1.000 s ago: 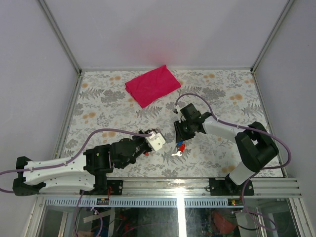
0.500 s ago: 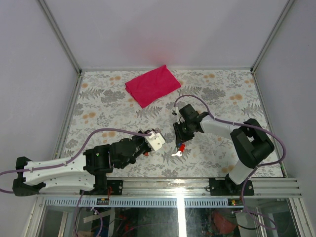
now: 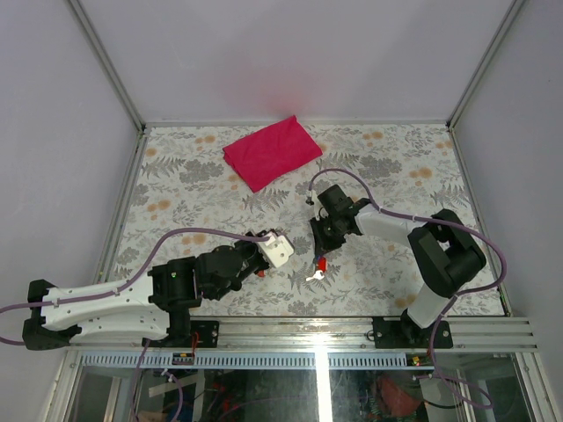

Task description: Put the keys on the keyring

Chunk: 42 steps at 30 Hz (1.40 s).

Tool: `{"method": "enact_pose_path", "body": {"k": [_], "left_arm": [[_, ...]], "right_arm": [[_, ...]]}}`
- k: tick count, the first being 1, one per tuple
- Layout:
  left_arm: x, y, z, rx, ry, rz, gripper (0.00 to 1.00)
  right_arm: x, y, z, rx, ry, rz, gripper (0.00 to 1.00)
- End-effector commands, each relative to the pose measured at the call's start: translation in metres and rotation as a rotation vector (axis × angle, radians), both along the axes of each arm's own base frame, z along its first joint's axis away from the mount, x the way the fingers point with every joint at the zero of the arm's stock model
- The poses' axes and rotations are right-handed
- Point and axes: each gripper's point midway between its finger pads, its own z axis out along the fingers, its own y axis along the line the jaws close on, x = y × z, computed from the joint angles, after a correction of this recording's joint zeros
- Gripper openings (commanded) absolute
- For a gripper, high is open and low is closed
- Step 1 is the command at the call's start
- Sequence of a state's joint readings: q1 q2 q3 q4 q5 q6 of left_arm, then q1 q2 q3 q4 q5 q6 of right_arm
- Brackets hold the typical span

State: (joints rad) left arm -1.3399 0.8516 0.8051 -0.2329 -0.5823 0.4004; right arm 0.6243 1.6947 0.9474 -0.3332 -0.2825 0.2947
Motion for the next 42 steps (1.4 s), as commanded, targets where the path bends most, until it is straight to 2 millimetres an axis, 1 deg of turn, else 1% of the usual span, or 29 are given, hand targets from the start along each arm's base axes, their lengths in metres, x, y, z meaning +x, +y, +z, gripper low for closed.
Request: {"method": "enact_pose_path", "body": {"k": [1, 4, 7, 10, 13, 18, 24, 30, 36, 38, 42], "left_arm": [[0.001, -0.002, 0.012, -0.055, -0.013, -0.001, 0.0], [0.002, -0.002, 0.012, -0.055, -0.015, -0.001, 0.0], [0.002, -0.001, 0.012, -0.056, -0.014, 0.0, 0.0], [0.002, 0.0, 0.013, -0.058, -0.016, 0.003, 0.0], [0.002, 0.001, 0.013, -0.061, -0.014, 0.006, 0.0], [0.002, 0.001, 0.013, -0.064, -0.012, 0.007, 0.0], [0.002, 0.002, 0.014, -0.068, -0.015, 0.009, 0.0], [0.0, -0.001, 0.016, -0.085, -0.023, -0.014, 0.0], [-0.007, -0.007, 0.017, -0.104, -0.05, -0.088, 0.0], [-0.011, -0.01, 0.02, -0.12, -0.067, -0.127, 0.0], [-0.02, -0.017, 0.025, -0.137, -0.112, -0.217, 0.0]], "right_arm": [[0.0, -0.003, -0.004, -0.021, 0.027, 0.012, 0.14], [0.0, -0.001, 0.0, -0.006, 0.019, 0.017, 0.05], [0.004, 0.005, 0.013, 0.04, -0.019, 0.019, 0.0], [0.013, 0.009, 0.034, 0.079, -0.094, 0.019, 0.0], [0.021, 0.008, 0.05, 0.086, -0.163, 0.01, 0.0], [0.025, 0.001, 0.068, 0.086, -0.236, -0.007, 0.0], [0.018, -0.009, 0.084, 0.075, -0.269, 0.002, 0.0], [0.004, -0.017, 0.104, 0.094, -0.308, 0.059, 0.0], [-0.013, -0.012, 0.126, 0.198, -0.348, 0.117, 0.0], [-0.015, -0.011, 0.136, 0.224, -0.376, 0.129, 0.0], [-0.015, -0.009, 0.17, 0.313, -0.518, 0.151, 0.0]]}}
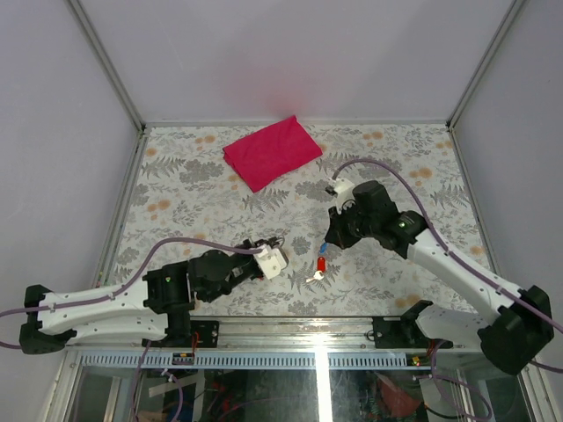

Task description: Put the keys on the keyring

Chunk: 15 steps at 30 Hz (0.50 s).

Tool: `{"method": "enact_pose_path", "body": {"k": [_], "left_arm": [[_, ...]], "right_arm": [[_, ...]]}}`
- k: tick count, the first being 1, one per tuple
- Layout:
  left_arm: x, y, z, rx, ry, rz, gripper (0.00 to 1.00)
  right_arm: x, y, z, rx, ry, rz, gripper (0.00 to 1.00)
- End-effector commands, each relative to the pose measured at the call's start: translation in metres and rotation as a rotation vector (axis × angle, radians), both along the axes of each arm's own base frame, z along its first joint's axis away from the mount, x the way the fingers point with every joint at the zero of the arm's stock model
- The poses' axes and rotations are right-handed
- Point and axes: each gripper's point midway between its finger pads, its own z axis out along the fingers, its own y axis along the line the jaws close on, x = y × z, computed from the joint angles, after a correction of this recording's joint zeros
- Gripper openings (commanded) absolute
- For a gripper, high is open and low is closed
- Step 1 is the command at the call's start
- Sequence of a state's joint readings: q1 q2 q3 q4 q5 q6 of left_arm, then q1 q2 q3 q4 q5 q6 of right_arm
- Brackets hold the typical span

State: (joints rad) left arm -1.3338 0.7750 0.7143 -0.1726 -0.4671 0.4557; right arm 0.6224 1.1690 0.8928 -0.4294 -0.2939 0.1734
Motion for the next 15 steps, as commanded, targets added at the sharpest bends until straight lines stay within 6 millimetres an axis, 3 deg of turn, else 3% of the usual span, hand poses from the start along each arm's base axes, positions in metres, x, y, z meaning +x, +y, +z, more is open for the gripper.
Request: {"method": "enact_pose_path", "body": {"k": [1, 9, 15], "left_arm": [[-0.011, -0.016, 0.036, -0.126, -0.099, -0.129, 0.0], [-0.026, -0.033, 0.044, -0.104, -0.205, -0.282, 0.0], [-0.023, -0.041, 0.05, -0.095, -0.214, -0.278, 0.0]], "right_arm": [[0.0, 0.007, 0.05, 0.141, -0.194, 0.062, 0.0], [-0.014, 0.008, 0.122, 0.297, -0.491, 0.178, 0.0], [-0.025, 0.003, 0.167, 0.346, -0.606, 0.214, 0.0]]}}
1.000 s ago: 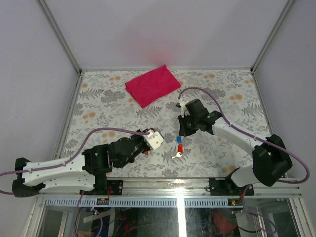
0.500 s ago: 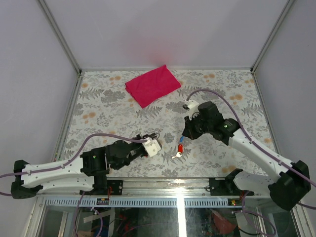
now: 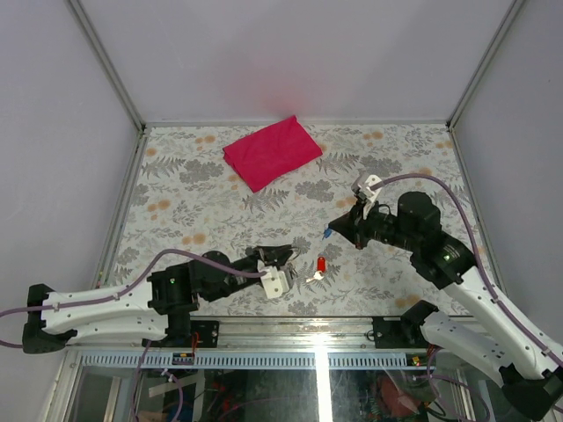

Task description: Put the keys on the keyring

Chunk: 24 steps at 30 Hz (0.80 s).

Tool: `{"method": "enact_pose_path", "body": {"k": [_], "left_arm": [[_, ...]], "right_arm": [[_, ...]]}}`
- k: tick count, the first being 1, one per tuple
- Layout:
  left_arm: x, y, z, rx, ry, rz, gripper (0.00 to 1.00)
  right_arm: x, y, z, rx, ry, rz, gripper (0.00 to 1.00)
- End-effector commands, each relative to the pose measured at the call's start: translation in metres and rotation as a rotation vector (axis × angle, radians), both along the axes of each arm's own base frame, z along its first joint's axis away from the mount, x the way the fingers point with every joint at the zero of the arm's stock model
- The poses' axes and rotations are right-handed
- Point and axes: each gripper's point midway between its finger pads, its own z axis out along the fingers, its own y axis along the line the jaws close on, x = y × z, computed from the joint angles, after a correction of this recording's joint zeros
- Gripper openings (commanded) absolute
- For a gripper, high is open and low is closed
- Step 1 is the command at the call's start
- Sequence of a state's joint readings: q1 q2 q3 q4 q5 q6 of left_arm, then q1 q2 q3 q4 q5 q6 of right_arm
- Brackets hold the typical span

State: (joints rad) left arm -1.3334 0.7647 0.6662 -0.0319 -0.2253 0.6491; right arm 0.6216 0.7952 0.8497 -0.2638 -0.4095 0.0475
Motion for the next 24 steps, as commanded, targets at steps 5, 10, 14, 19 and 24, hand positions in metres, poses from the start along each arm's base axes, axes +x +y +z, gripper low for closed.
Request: {"method": "enact_pose_path", "body": {"k": [5, 10, 14, 19, 24], "left_arm": [[0.023, -0.011, 0.041, -0.05, -0.077, 0.098, 0.0], [0.038, -0.006, 0.059, -0.042, -0.221, 0.171, 0.0], [0.042, -0.006, 0.068, -0.025, -0.293, 0.175, 0.0], [0.044, -0.004, 0.073, 0.007, -0.381, 0.184, 0.0], [0.058, 0.007, 0.077, 0.071, -0.514, 0.278, 0.0]], "right_arm": [[-0.006, -0.001, 0.064, 0.024, -0.07, 0.038, 0.0], [-0.012, 0.003, 0.067, -0.007, 0.016, 0.075, 0.0], [-0.017, 0.009, 0.073, -0.008, 0.057, 0.12, 0.0], [-0.023, 0.013, 0.076, -0.018, 0.09, 0.165, 0.0], [-0.023, 0.014, 0.079, -0.023, 0.148, 0.151, 0.0]]}}
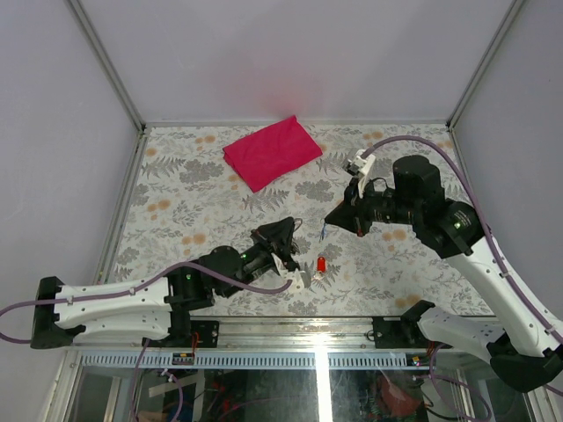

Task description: Put the keys on the keyring

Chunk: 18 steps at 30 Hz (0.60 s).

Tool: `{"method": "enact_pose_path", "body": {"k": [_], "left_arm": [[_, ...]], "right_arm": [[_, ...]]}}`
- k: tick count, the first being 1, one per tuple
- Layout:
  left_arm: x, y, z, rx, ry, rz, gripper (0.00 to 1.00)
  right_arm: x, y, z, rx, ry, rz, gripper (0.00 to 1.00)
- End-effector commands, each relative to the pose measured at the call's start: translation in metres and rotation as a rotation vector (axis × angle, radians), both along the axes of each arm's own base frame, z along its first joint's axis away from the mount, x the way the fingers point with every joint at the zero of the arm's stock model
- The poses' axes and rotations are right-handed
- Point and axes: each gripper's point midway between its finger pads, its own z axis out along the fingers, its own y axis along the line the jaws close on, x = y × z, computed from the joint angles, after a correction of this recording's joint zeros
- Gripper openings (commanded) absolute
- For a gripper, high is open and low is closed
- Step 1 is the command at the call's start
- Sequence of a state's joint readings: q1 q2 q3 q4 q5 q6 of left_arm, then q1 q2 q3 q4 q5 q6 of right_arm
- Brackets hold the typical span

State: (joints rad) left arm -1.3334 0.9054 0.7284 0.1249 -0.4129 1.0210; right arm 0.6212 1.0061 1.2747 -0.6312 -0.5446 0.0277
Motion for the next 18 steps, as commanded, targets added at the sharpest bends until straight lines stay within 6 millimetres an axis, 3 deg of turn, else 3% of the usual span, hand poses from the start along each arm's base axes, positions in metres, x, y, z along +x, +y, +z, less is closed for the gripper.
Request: {"method": "enact_pose_path", "body": {"k": [1, 12, 18], "left_arm": [[0.018, 0.015, 0.042, -0.046, -0.207, 0.128, 0.0], [0.026, 0.029, 0.053, 0.054, -0.515, 0.28, 0.0], [0.024, 0.029, 0.053, 0.089, -0.561, 0.302, 0.0]], "right_arm": [[-0.006, 0.002, 0.021, 0.036, 0.026, 0.011, 0.0], [0.006, 0.009, 0.043, 0.116, 0.072, -0.071, 0.0], [0.003, 0.019, 0.047, 0.14, 0.09, -0.063, 0.0]]}}
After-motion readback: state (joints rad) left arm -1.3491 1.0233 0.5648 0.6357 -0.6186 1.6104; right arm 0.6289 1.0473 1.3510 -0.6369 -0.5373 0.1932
